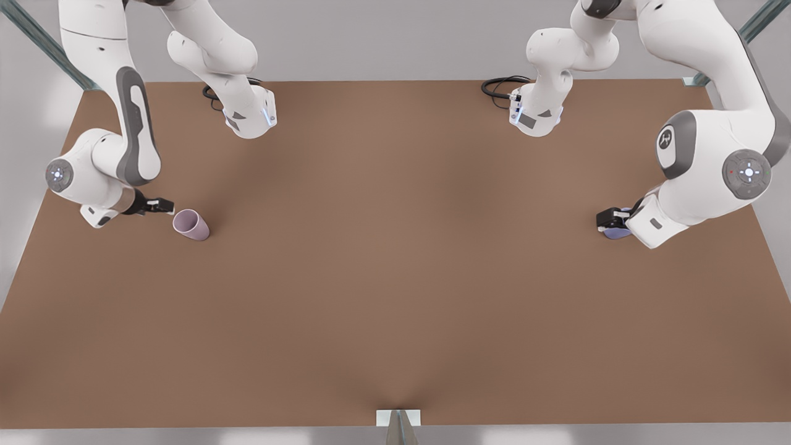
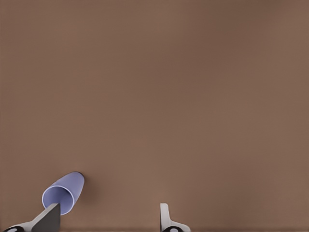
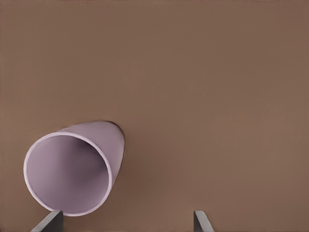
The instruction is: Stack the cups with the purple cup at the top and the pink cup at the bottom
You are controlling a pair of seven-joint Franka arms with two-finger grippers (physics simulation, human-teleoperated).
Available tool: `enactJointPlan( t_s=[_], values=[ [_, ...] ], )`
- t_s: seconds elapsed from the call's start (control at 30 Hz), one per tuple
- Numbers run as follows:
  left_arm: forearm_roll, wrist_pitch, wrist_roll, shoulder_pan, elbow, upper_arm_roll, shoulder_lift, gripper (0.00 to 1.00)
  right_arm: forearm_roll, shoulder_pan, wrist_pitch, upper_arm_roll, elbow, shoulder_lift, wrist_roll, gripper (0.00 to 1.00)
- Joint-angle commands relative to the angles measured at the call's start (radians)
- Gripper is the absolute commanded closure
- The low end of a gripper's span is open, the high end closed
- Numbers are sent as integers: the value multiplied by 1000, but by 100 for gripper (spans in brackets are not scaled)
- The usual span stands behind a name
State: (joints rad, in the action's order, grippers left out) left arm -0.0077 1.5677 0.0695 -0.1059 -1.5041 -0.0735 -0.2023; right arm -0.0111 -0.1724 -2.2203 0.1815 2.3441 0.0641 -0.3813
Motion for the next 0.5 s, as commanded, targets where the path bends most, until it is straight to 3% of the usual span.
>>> enactJointPlan(
  t_s=[0.0,0.47],
  values=[
    [2,0,1,0,1,0,1,0,-35,60,-44,1,0,13,-90,0],
    [2,-2,3,0,1,0,-2,0,-37,56,-110,1,0,94,-87,0]
  ],
)
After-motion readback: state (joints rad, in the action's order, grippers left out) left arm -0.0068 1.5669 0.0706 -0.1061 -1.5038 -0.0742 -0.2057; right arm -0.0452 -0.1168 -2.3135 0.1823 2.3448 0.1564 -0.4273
